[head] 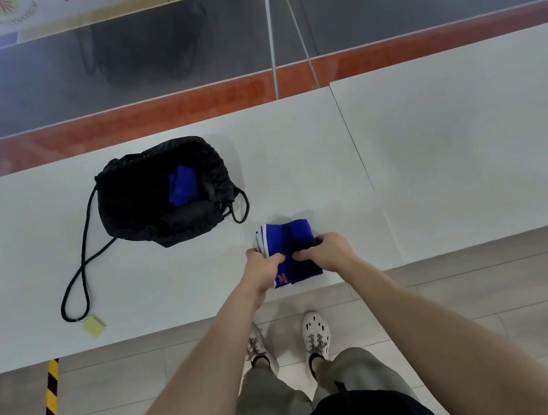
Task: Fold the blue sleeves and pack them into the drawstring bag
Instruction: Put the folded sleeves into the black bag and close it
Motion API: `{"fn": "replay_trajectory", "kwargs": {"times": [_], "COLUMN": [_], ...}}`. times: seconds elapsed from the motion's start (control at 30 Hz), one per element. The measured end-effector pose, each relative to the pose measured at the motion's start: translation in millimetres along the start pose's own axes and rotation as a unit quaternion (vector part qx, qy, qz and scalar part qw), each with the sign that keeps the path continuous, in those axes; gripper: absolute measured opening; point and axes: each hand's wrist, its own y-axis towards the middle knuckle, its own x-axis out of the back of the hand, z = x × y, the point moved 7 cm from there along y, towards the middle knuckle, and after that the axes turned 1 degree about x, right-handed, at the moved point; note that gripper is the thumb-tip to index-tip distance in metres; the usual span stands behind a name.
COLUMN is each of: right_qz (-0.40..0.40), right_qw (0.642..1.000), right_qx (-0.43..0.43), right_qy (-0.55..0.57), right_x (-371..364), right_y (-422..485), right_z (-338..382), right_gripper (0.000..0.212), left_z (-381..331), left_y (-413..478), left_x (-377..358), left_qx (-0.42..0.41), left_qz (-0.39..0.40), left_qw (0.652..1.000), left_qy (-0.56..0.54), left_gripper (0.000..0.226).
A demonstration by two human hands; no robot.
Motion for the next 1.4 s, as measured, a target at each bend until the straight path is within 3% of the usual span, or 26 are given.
{"fn": "replay_trajectory", "kwargs": {"times": [0.13, 0.27, 0.43, 0.6, 0.7, 0.77, 0.83, 0.93, 1.0, 1.07, 1.17, 1.23, 1.33, 1.4], "right_qz": [0.031, 0.054, 0.113, 0.105, 0.072, 0.039, 0.001, -0.025, -0.043, -0.063, -0.094, -0.105, -0.084, -0.058], "right_qw": [0.982, 0.970, 0.950, 0.954, 0.951, 0.949, 0.951, 0.944, 0.937, 0.928, 0.912, 0.905, 0.902, 0.905], "right_qx": [0.021, 0.068, 0.098, 0.128, 0.138, 0.144, 0.141, 0.107, 0.077, 0.056, 0.041, 0.031, 0.000, -0.035], "right_qy": [0.186, 0.227, 0.274, 0.251, 0.266, 0.279, 0.277, 0.310, 0.337, 0.363, 0.397, 0.411, 0.424, 0.421], "right_x": [-16, -21, -30, -64, -88, -97, -101, -108, -111, -116, -123, -129, -143, -155], "right_y": [-6, -17, -38, -44, -41, -41, -40, -35, -30, -26, -21, -22, -20, -17], "right_z": [11, 42, 94, 159, 193, 210, 224, 236, 240, 242, 245, 249, 258, 264], "right_gripper": [0.037, 0.039, 0.044, 0.050, 0.059, 0.052, 0.046, 0.043, 0.044, 0.045, 0.049, 0.049, 0.046, 0.044], "left_z": [-5, -26, -64, -91, -110, -120, -132, -151, -166, -178, -180, -182, -176, -173], "left_y": [-4, -19, -53, -47, -40, -30, -15, 2, 16, 39, 83, 96, 100, 99], "left_x": [4, 24, 71, 137, 172, 204, 246, 293, 307, 312, 319, 324, 338, 346], "left_qx": [0.007, -0.010, -0.073, -0.120, -0.154, -0.193, -0.256, -0.348, -0.379, -0.346, -0.201, -0.174, -0.146, -0.134], "left_qz": [0.015, 0.055, 0.108, 0.003, -0.029, -0.074, -0.164, -0.282, -0.286, -0.236, -0.148, -0.138, -0.150, -0.144], "left_qw": [0.995, 0.980, 0.966, 0.968, 0.978, 0.977, 0.948, 0.817, 0.759, 0.772, 0.864, 0.900, 0.926, 0.933], "left_qy": [-0.099, -0.193, -0.222, -0.223, -0.140, -0.057, 0.093, 0.364, 0.446, 0.478, 0.438, 0.376, 0.315, 0.303], "left_gripper": [0.048, 0.051, 0.042, 0.050, 0.047, 0.041, 0.034, 0.015, 0.008, 0.013, 0.037, 0.028, 0.016, 0.036]}}
